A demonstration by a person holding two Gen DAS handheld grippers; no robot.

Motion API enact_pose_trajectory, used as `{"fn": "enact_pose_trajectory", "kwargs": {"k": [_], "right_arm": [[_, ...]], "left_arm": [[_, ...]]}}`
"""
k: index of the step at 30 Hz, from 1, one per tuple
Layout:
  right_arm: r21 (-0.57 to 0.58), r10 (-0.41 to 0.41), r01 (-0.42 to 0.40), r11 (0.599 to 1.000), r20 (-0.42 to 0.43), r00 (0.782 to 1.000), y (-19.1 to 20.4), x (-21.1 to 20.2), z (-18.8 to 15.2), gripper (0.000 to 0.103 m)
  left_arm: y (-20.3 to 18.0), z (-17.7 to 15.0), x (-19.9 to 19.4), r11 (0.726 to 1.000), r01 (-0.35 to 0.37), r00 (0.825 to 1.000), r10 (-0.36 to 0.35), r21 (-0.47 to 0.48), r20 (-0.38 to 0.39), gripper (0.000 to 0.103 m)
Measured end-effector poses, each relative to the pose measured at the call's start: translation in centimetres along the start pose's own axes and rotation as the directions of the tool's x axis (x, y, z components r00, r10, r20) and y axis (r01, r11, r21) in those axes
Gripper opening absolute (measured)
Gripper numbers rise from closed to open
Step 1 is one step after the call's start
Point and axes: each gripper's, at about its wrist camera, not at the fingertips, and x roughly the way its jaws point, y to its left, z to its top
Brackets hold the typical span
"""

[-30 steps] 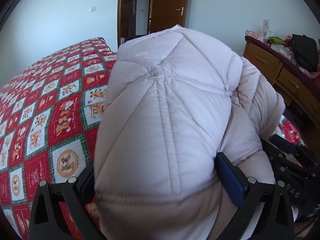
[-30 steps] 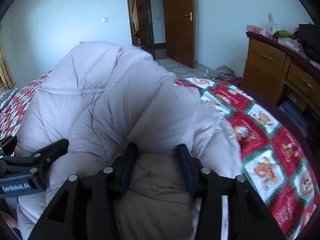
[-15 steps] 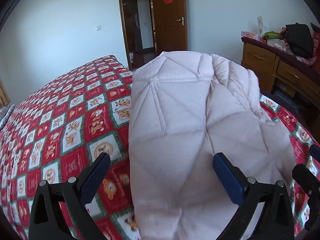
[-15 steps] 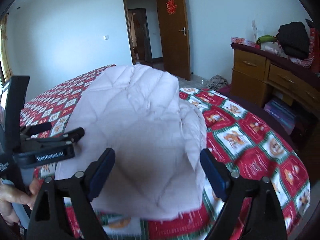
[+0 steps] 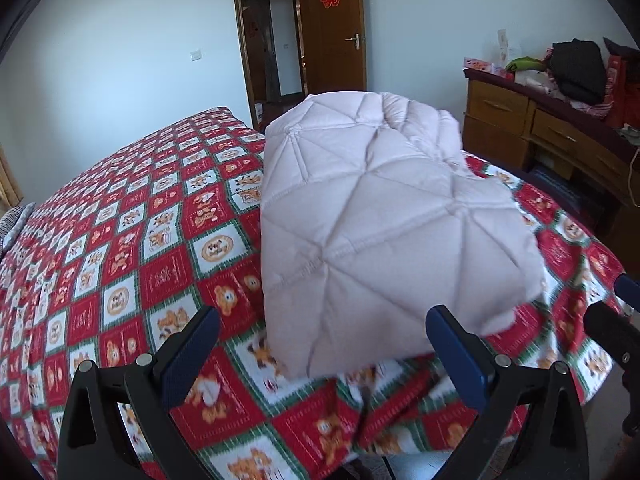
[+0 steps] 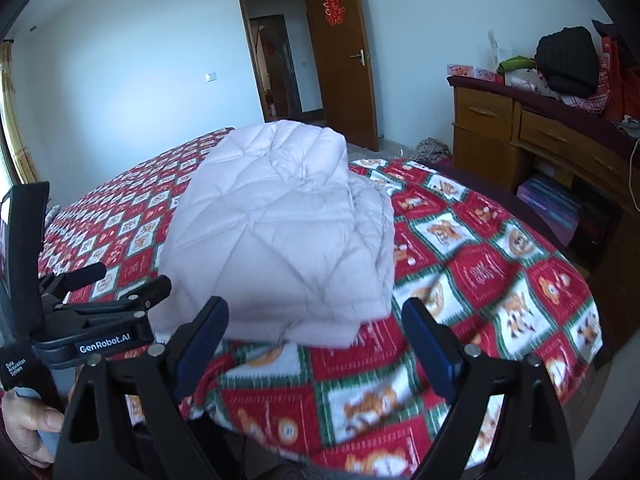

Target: Fold large clothes

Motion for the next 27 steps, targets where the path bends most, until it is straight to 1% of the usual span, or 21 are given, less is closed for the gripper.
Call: {"fn": "enact_pose_trajectory", "kwargs": {"k": [2,6,9,11,12,14,16,18,22,24,27], "right_arm": [[-0.038,-0.021,0.02,0.999,-0.012,1.0,0.4,-0.7,-0.6,0.093],[-0.064,-0.035,0.035,0.997,-0.006,0.999,0.5,-2.3,-1.1,0.094],[-0.05,-0.036,0.037,0.998,0.024,0.999,0.2,-3.6,-1.0,0.094],[-0.032,-0.023,0.025,0.999,0.048,0.999,0.1,-4.3,-0.6,0.095],[-0.026,-0.017,0.019,0.999,0.062,0.998,0.1,-4.7,-0.5,0.095],[-0.026,-0.01,0.013,1.0,0.096,0.995,0.3,-5.5,-0.2,0.095],[-0.031,-0.006,0.01,0.999,0.13,0.991,0.5,-6.3,0.1,0.095],[-0.029,-0.006,0.012,1.0,0.17,0.985,0.7,-7.1,0.3,0.095],[-0.037,0.004,0.006,0.999,0.271,0.963,1.4,-9.5,0.6,0.099],[-0.053,0.011,0.006,0.999,0.3,0.954,1.7,-10.2,0.8,0.101],[-0.08,0.011,0.017,0.997,0.345,0.939,2.5,-11.2,0.8,0.102]], "left_arm": [[-0.2,-0.5,-0.6,1.0,0.001,1.0,-0.001,-0.005,-0.014,0.102],[-0.2,-1.5,-1.8,0.999,-0.004,0.998,0.002,-0.032,-0.058,0.102],[0.1,-2.0,-3.5,0.998,0.029,0.999,-0.031,-0.055,-0.044,0.102],[0.3,-2.0,-4.7,0.998,0.035,0.999,-0.037,-0.054,-0.026,0.102],[0.3,-2.0,-5.4,0.998,0.032,0.999,-0.032,-0.05,-0.009,0.102],[0.2,-2.0,-7.3,0.999,-0.006,0.999,0.008,-0.039,0.046,0.102],[0.1,-2.0,-8.7,0.999,-0.035,0.996,0.038,-0.037,0.084,0.102],[0.0,-2.0,-10.4,0.999,-0.036,0.989,0.041,-0.039,0.144,0.102],[-0.2,-2.0,-12.9,0.997,-0.069,0.966,0.076,-0.04,0.246,0.102],[-0.3,-2.0,-14.1,0.996,-0.082,0.951,0.09,-0.039,0.296,0.102],[-0.3,-2.0,-15.0,0.996,-0.077,0.941,0.088,-0.049,0.327,0.102]]}}
